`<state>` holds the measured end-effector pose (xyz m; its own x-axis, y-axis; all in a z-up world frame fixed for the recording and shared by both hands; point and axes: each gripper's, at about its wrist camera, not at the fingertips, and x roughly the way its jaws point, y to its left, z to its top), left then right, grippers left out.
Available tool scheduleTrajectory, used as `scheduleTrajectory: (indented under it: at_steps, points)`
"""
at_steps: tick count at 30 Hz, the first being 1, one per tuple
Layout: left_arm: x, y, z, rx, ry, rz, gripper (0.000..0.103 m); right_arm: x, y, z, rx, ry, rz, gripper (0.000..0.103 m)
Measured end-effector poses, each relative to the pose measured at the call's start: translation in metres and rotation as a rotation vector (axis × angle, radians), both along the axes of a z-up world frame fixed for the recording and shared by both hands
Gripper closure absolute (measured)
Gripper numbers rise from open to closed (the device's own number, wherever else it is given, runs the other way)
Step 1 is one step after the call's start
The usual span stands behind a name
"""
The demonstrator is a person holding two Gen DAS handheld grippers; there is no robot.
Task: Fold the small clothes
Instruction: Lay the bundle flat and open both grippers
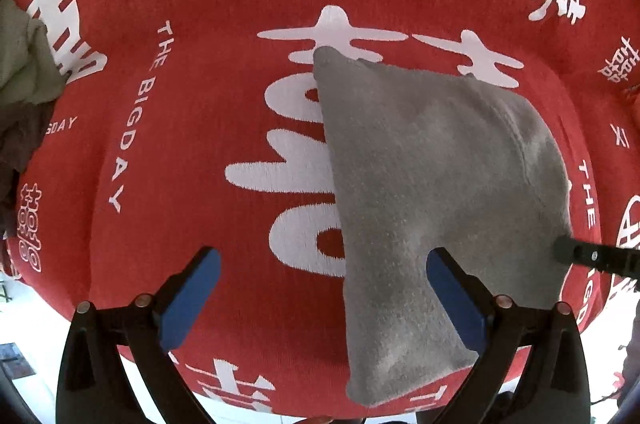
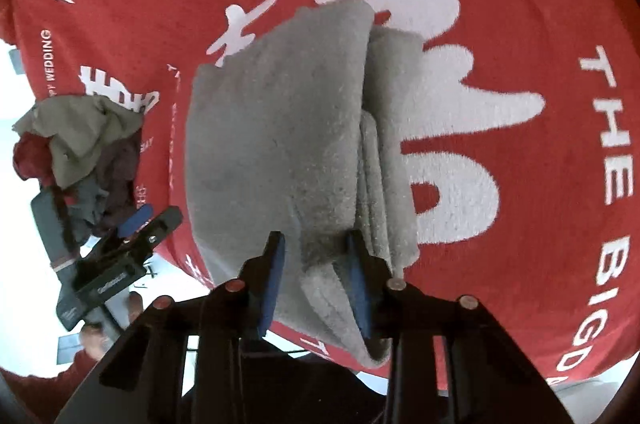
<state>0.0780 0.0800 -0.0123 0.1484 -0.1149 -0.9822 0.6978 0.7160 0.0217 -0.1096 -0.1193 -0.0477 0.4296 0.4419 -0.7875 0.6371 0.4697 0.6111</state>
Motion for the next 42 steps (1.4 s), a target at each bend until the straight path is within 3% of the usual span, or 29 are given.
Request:
scheduleTrajectory:
  at_steps: [3,6,14,22,23,25,26,27,31,33,37,40,42]
  points:
    - [-0.005,0.000,-0.003,0.005,-0.015,-0.008,0.000,-0.010,0.001,-0.005,-0.085,0.048,-0.007,0.090]
    - [-0.010,0.000,-0.012,0.032,-0.017,-0.003,0.000,-0.022,0.002,-0.023,-0.080,0.062,-0.008,0.091]
    - [-0.027,0.002,-0.001,0.070,-0.031,-0.025,0.000,-0.032,0.008,-0.008,-0.118,0.103,-0.012,0.090]
    - [-0.041,0.005,0.028,0.104,-0.017,-0.035,0.000,-0.048,0.018,0.017,-0.199,0.286,0.018,0.089]
    - [-0.042,0.006,0.033,0.107,-0.020,-0.037,0.000,-0.047,0.020,0.024,-0.216,0.296,0.030,0.085]
    - [-0.045,0.007,0.042,0.113,-0.022,-0.042,0.000,-0.041,0.025,0.039,-0.242,0.307,0.054,0.066]
    - [-0.047,0.007,0.046,0.116,-0.020,-0.043,0.000,-0.037,0.029,0.048,-0.250,0.306,0.064,0.046]
    - [-0.048,0.008,0.050,0.118,-0.017,-0.042,0.000,-0.033,0.031,0.055,-0.255,0.298,0.068,0.039]
    - [-0.051,0.011,0.067,0.117,0.001,-0.025,0.000,-0.018,0.044,0.083,-0.281,0.267,0.097,0.035]
    - [-0.052,0.011,0.075,0.116,0.007,-0.017,0.000,-0.012,0.051,0.097,-0.300,0.254,0.106,0.023]
    - [-0.053,0.012,0.090,0.115,0.008,0.001,0.000,-0.004,0.059,0.125,-0.361,0.225,0.104,0.019]
    - [-0.053,0.012,0.098,0.113,0.008,0.007,0.000,0.003,0.063,0.139,-0.415,0.204,0.093,0.000]
    - [-0.053,0.012,0.103,0.117,0.003,0.008,0.000,0.007,0.065,0.147,-0.447,0.209,0.096,0.000]
